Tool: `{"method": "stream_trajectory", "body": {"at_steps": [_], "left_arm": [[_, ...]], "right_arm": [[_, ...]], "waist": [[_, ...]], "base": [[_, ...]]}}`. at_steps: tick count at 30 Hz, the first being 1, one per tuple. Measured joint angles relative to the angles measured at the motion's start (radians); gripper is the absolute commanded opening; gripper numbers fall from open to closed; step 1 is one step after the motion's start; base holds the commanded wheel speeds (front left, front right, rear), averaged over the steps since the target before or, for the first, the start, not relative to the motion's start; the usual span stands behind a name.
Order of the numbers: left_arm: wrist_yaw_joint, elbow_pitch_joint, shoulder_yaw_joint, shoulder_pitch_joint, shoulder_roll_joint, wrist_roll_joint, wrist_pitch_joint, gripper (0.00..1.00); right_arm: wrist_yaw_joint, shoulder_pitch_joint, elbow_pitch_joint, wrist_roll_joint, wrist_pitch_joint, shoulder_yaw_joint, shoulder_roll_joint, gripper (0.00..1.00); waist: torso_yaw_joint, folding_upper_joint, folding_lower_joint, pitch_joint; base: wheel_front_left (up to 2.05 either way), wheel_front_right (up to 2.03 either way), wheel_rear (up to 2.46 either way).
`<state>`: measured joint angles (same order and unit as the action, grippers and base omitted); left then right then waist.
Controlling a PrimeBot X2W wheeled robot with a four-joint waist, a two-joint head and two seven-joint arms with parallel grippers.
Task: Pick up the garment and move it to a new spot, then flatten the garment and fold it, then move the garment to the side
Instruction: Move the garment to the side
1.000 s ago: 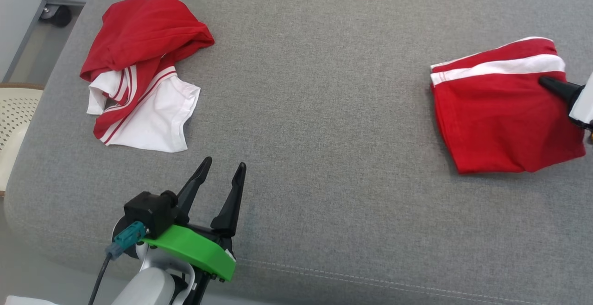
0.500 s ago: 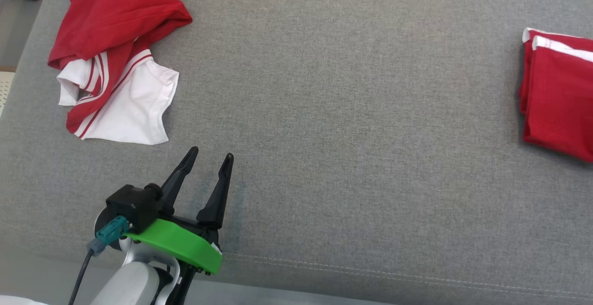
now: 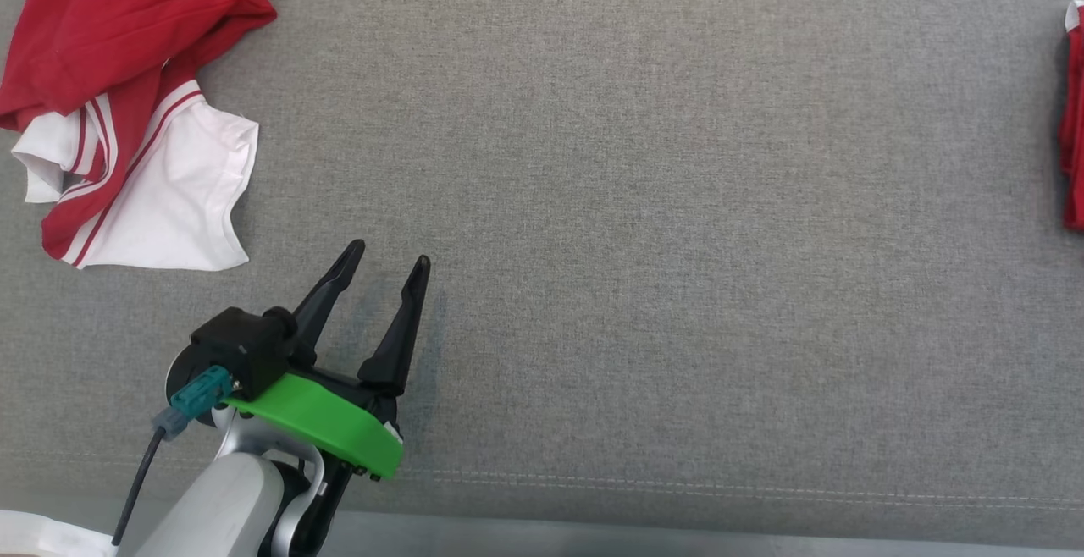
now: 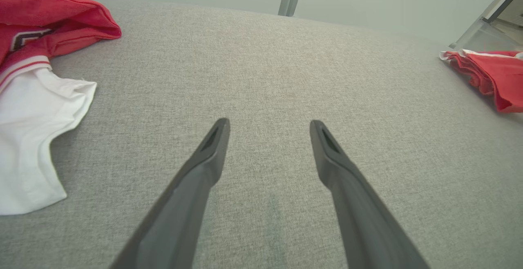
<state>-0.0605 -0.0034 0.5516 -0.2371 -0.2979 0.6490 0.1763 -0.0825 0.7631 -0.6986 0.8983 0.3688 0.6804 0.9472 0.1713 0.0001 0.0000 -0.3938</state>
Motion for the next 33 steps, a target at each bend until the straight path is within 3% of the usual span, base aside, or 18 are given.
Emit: {"method": "stream_trajectory", "body": {"at_steps": [6,11,12,13,14,22,33], "left_arm": [[0.008,-0.008,0.010,-0.022,0.005,-0.002,-0.009,1.00],[0.008,-0.012,0.010,-0.024,0.010,-0.002,-0.009,1.00],[0.008,-0.012,0.009,-0.024,0.011,-0.002,-0.009,1.00],[0.008,-0.013,0.006,-0.024,0.011,-0.002,-0.009,1.00],[0.008,-0.014,0.001,-0.024,0.011,-0.002,-0.009,1.00],[0.006,-0.019,-0.022,-0.025,0.004,-0.002,-0.008,1.00],[-0.002,-0.019,-0.037,-0.025,-0.004,-0.001,-0.008,1.00]], "right_arm": [[-0.024,0.055,-0.008,-0.065,-0.069,-0.006,0.041,0.00],[-0.027,0.053,-0.037,-0.070,-0.075,-0.003,0.031,0.00],[-0.033,0.053,-0.043,-0.070,-0.079,-0.005,0.024,0.15],[-0.034,0.053,-0.049,-0.070,-0.087,-0.008,0.017,0.42],[-0.034,0.053,-0.051,-0.071,-0.088,-0.008,0.009,1.00],[-0.041,0.053,-0.095,-0.081,-0.115,-0.017,-0.044,1.00],[-0.041,0.066,-0.235,-0.124,-0.198,-0.085,-0.038,1.00]], "waist": [[0.003,0.0000,0.0000,-0.014],[0.012,0.0000,0.0000,-0.029],[0.014,0.0000,0.0000,-0.034],[0.016,0.0000,0.0000,-0.038],[0.018,0.0000,0.0000,-0.043],[0.009,0.0000,0.0000,-0.075],[-0.043,0.0000,0.0000,-0.081]], "base": [[0.00,0.00,0.00],[0.00,0.00,0.00],[0.00,0.00,0.00],[0.00,0.00,0.00],[0.00,0.00,0.00],[0.00,0.00,0.00],[0.00,0.00,0.00]]}}
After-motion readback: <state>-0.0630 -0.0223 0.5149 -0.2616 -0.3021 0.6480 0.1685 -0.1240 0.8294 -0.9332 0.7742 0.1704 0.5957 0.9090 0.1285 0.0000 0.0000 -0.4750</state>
